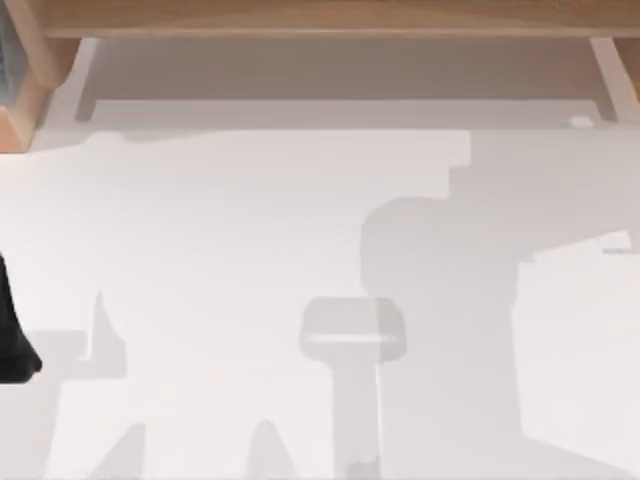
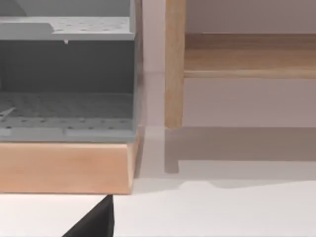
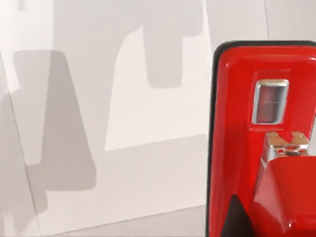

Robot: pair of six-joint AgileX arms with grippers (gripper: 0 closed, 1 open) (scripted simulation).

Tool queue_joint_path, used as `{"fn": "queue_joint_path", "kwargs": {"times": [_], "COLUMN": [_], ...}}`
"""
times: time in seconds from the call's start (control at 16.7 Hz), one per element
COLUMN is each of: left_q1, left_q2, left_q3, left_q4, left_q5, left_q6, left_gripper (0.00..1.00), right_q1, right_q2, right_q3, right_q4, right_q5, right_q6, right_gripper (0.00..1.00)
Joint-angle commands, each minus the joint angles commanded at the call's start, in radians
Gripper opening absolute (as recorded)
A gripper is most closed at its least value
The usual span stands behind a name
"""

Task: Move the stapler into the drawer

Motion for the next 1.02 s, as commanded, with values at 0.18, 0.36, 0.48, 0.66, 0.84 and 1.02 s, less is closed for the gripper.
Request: {"fn": "queue_joint_path", "kwargs": {"times": [0.18,0.36,0.48,0.66,0.84,1.02], "left_q1": [0.0,0.0,0.0,0.0,0.0,0.0], "left_q2": [0.0,0.0,0.0,0.0,0.0,0.0], "left_q3": [0.0,0.0,0.0,0.0,0.0,0.0], "left_q4": [0.0,0.0,0.0,0.0,0.0,0.0], "left_q5": [0.0,0.0,0.0,0.0,0.0,0.0], "left_q6": [0.0,0.0,0.0,0.0,0.0,0.0], "left_gripper": [1.0,1.0,1.0,1.0,1.0,1.0], "right_q1": [0.004,0.016,0.019,0.018,0.018,0.018], "right_q2": [0.023,0.1,0.142,0.152,0.152,0.152], "right_q3": [-0.08,-0.177,-0.221,-0.232,-0.232,-0.232], "right_q4": [0.037,0.077,0.085,0.083,0.083,0.083], "right_q5": [-0.005,-0.029,-0.037,-0.037,-0.037,-0.037], "right_q6": [-0.034,-0.095,-0.122,-0.128,-0.128,-0.128], "right_gripper": [0.0,0.0,0.0,0.0,0.08,0.3]}}
